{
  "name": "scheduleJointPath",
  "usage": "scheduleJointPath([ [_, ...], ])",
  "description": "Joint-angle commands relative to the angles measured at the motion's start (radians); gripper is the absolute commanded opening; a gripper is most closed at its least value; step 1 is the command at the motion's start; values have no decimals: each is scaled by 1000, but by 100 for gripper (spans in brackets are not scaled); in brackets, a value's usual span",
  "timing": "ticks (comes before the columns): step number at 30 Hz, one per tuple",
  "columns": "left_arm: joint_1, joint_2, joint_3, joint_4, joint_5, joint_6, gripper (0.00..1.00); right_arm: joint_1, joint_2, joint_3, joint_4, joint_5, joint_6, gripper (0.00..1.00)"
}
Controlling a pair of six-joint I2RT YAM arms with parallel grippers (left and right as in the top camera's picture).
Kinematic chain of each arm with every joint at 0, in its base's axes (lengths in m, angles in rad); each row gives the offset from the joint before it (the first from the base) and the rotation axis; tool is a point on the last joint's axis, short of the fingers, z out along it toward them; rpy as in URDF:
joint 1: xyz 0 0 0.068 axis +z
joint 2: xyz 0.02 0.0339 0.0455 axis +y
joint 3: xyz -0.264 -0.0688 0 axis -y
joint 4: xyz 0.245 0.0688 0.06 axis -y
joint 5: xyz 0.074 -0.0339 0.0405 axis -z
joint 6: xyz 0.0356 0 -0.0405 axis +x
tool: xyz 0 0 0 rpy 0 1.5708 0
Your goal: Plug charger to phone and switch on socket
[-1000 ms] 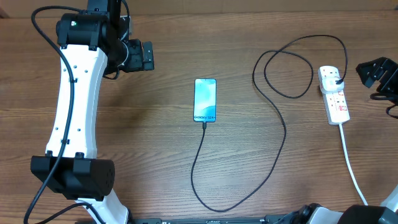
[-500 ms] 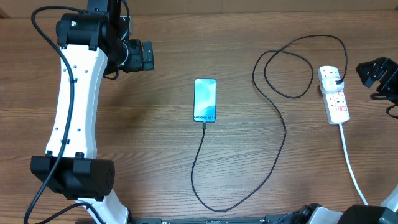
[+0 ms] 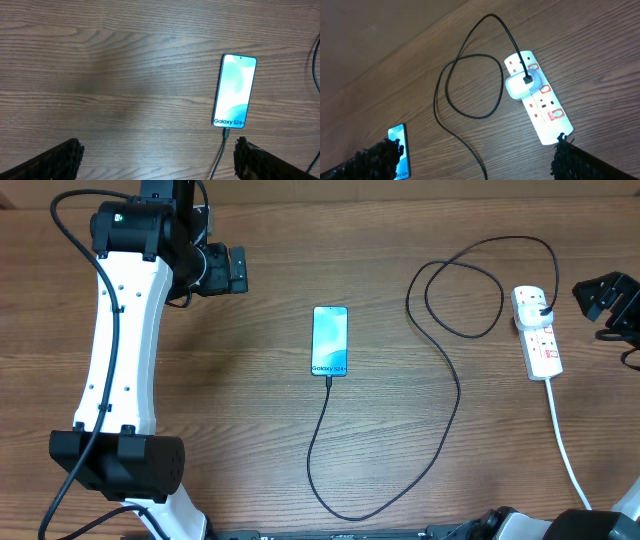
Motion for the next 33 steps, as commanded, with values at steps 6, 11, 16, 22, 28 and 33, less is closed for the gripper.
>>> scheduleJointPath([
  [6, -11, -10, 2, 65, -6, -56, 100, 3, 5, 0, 6, -5, -2, 100],
  [11, -42, -58, 1, 167, -8, -78, 100, 3, 5, 0, 6, -5, -1, 100],
  [16, -88, -130, 0, 209, -43, -79, 100, 3, 5, 0, 6, -5, -1, 100],
  [22, -131, -226, 0, 219, -104, -79, 100, 3, 5, 0, 6, -5, -1, 100],
  [28, -131, -314, -21, 233, -103, -80, 100, 3, 5, 0, 6, -5, -1, 100],
  [33, -131, -425, -133, 314, -104, -122, 100, 3, 5, 0, 6, -5, -1, 100],
])
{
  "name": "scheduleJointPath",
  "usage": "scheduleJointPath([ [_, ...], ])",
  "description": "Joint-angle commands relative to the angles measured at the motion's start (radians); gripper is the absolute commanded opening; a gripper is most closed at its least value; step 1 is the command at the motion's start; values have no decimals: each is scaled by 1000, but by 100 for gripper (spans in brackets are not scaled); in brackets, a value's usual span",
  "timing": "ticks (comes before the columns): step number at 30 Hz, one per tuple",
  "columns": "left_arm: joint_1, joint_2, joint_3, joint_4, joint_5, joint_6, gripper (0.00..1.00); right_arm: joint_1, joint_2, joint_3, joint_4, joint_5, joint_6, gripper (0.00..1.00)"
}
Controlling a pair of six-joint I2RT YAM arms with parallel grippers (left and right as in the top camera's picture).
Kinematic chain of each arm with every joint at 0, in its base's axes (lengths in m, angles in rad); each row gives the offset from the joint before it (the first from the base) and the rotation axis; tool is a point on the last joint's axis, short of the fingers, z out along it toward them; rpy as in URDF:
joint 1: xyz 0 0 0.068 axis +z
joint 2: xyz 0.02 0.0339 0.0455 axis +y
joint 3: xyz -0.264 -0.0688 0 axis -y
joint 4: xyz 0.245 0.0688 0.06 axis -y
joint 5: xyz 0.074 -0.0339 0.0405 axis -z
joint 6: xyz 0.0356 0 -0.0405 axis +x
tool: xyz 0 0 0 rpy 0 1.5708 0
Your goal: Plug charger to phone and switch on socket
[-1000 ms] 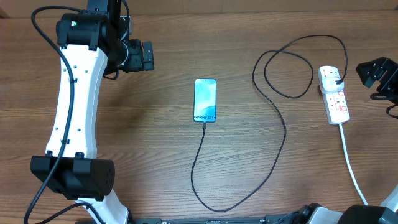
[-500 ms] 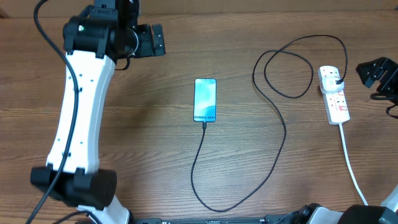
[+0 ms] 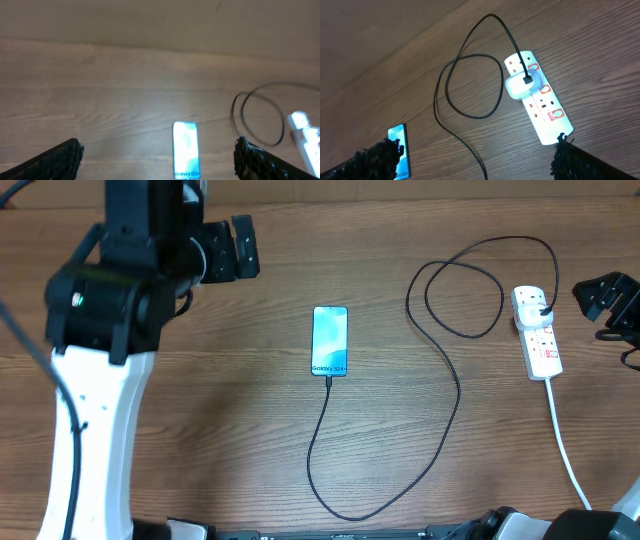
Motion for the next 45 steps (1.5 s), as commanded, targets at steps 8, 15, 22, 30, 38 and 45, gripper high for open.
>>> scheduleJointPath([
  [8, 26, -402, -554, 378, -15, -85, 100, 3, 5, 0, 6, -5, 0, 100],
  [15, 133, -631, -917, 624, -16, -228, 100, 3, 5, 0, 5, -5, 0, 100],
  [22, 184, -793, -1180, 855, -16, -299, 100, 3, 5, 0, 5, -5, 0, 100],
  [30, 184, -971, -1452, 1151, -42, -298, 100, 3, 5, 0, 5, -5, 0, 100],
  [38, 184, -1137, -1739, 1508, -101, -298, 100, 3, 5, 0, 5, -5, 0, 100],
  [45, 204, -1270, -1890, 1638, -122, -298, 100, 3, 5, 0, 5, -5, 0, 100],
])
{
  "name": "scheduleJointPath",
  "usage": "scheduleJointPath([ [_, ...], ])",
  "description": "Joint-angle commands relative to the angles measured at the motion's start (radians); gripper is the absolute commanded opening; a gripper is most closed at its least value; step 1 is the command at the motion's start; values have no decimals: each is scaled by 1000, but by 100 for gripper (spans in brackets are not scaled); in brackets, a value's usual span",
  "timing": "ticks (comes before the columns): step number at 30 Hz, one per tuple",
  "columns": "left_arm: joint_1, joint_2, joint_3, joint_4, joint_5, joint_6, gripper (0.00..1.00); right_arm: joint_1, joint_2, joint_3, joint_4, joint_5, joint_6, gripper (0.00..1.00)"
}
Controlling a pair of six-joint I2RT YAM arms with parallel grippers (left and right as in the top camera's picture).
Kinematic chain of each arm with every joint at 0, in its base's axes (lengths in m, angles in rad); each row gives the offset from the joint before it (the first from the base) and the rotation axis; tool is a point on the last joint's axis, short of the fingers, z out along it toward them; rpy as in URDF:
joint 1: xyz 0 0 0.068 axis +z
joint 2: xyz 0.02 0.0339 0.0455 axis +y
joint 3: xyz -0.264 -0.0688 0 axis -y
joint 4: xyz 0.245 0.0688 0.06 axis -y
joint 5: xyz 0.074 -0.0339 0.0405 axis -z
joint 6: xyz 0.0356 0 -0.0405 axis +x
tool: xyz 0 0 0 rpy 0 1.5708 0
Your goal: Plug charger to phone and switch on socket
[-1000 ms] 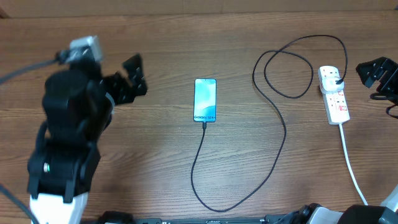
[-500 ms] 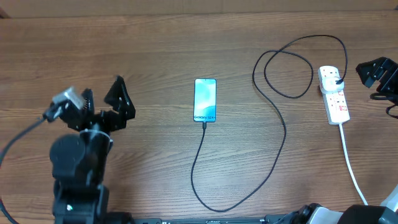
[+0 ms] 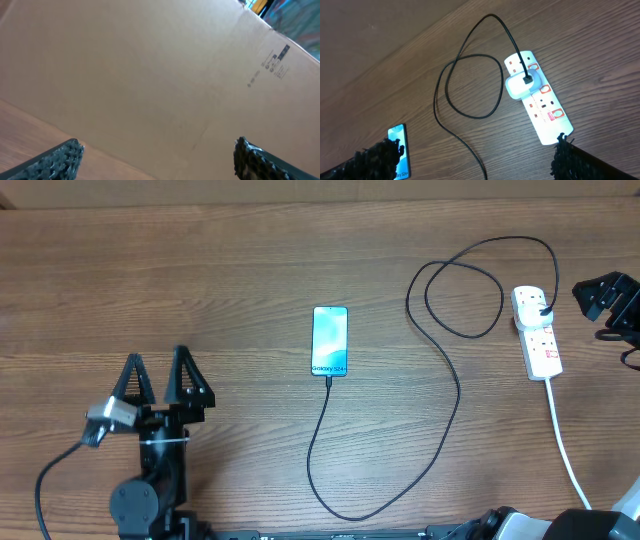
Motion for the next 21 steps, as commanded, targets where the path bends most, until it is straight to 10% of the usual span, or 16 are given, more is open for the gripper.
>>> scheduleJointPath([
  [1, 24, -65, -62, 26, -31, -6, 100, 3, 4, 0, 5, -5, 0, 100],
  [21, 48, -267, -183, -98, -69, -5, 100, 3, 4, 0, 5, -5, 0, 100],
])
